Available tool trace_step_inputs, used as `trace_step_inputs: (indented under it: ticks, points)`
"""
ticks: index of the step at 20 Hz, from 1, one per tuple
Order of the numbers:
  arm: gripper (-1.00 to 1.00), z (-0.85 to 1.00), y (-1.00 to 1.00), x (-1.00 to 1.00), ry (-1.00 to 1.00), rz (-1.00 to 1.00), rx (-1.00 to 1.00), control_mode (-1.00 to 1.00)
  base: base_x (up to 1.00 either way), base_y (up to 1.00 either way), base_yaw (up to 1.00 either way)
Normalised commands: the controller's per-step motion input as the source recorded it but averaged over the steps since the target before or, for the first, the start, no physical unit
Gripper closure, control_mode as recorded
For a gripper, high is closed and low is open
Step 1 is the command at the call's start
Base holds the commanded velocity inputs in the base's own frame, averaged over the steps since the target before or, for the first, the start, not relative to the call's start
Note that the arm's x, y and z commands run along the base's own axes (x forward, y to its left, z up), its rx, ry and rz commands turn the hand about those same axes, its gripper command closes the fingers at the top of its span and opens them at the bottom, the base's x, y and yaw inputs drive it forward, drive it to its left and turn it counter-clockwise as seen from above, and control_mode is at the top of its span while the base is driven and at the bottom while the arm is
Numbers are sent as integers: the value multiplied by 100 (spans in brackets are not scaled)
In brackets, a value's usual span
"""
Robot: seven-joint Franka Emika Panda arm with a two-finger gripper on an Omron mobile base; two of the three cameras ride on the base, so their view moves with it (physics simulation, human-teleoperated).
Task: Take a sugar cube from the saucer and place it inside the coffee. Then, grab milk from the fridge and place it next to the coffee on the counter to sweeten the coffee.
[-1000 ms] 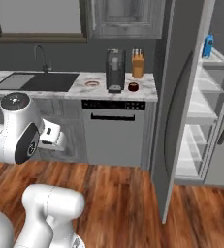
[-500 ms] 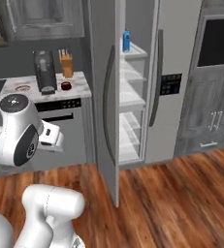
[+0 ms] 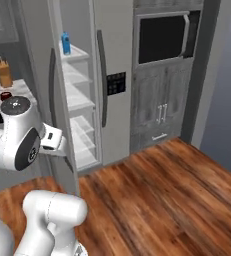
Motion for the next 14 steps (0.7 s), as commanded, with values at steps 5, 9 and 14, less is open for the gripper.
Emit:
trace_step_inputs:
  ticks: [5, 9, 14]
  points:
    - [-100, 0, 0, 0, 0, 0, 0, 100, 14, -100, -33]
    - [-100, 0, 0, 0, 0, 0, 0, 100, 91, -83, -14]
    - [-100, 0, 0, 0, 0, 0, 0, 100, 100, -63, 0]
